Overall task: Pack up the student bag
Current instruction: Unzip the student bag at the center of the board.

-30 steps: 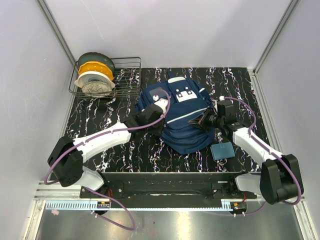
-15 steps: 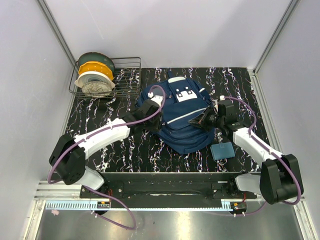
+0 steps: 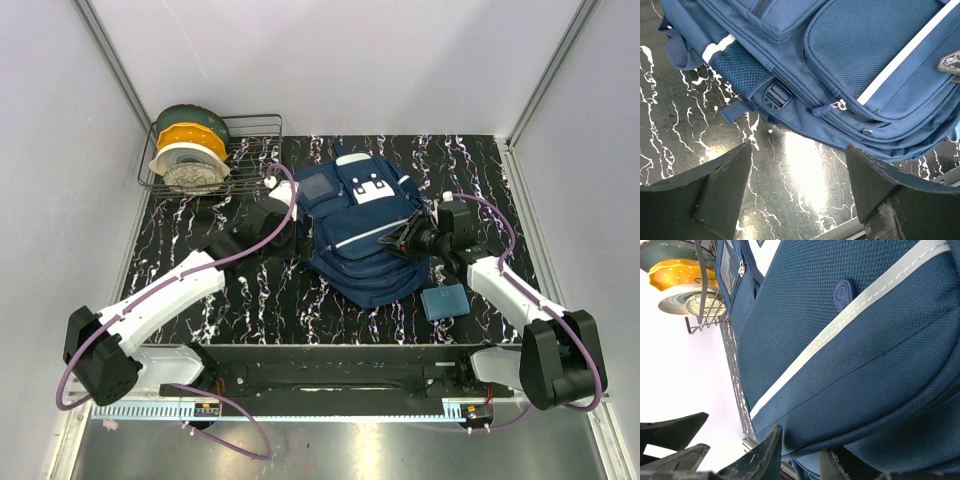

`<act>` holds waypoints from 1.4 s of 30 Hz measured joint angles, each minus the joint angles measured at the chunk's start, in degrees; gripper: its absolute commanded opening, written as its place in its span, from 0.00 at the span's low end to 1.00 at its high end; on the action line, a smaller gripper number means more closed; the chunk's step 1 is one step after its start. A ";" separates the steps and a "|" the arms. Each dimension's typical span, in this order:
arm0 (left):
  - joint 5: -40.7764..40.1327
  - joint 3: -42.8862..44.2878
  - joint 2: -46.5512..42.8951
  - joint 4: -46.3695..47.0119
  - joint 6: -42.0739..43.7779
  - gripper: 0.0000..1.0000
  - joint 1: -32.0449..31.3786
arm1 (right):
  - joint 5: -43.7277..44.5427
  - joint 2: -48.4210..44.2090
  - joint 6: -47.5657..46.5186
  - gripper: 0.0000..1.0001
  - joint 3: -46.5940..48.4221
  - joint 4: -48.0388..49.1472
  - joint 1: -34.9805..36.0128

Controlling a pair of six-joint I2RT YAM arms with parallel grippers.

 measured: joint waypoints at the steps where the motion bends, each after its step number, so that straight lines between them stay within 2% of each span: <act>1: -0.02 0.00 -0.59 0.02 0.04 0.82 0.00 | 0.33 -0.09 -0.02 0.41 0.00 -0.02 0.00; 5: 0.72 0.00 -1.33 0.26 1.09 0.84 0.00 | 1.86 -0.92 -0.42 0.44 0.04 -0.42 -0.04; 12: 4.22 0.02 -1.22 1.92 3.93 0.86 -0.90 | 4.50 -2.16 -0.55 0.43 0.48 -1.03 -0.15; 14: 4.98 0.28 -0.61 2.25 5.31 0.87 -2.27 | 4.94 -2.16 -0.46 0.33 0.50 -1.07 -0.15; 15: 5.05 0.76 0.09 2.23 6.03 0.87 -3.28 | 5.20 -2.08 -0.24 0.16 0.50 -1.03 -0.15; 16: 5.14 1.38 0.98 2.25 6.71 0.87 -4.31 | 5.33 -1.99 -0.22 0.11 0.50 -1.03 -0.15; 18: 5.09 2.95 2.73 2.29 7.91 0.87 -6.03 | 5.70 -1.60 0.63 0.05 0.61 -1.03 -0.15; 23: 4.90 7.93 7.61 3.04 12.52 0.87 -8.85 | 6.27 -1.22 1.42 0.00 1.42 -1.05 -0.15; 30: 2.16 17.33 16.48 2.86 20.76 0.87 -11.58 | 6.16 -1.70 1.44 0.00 3.21 -1.33 -0.17; 42: -0.35 19.26 20.48 2.43 25.57 0.86 -16.72 | 6.23 -3.32 4.39 0.02 3.61 -1.07 -0.17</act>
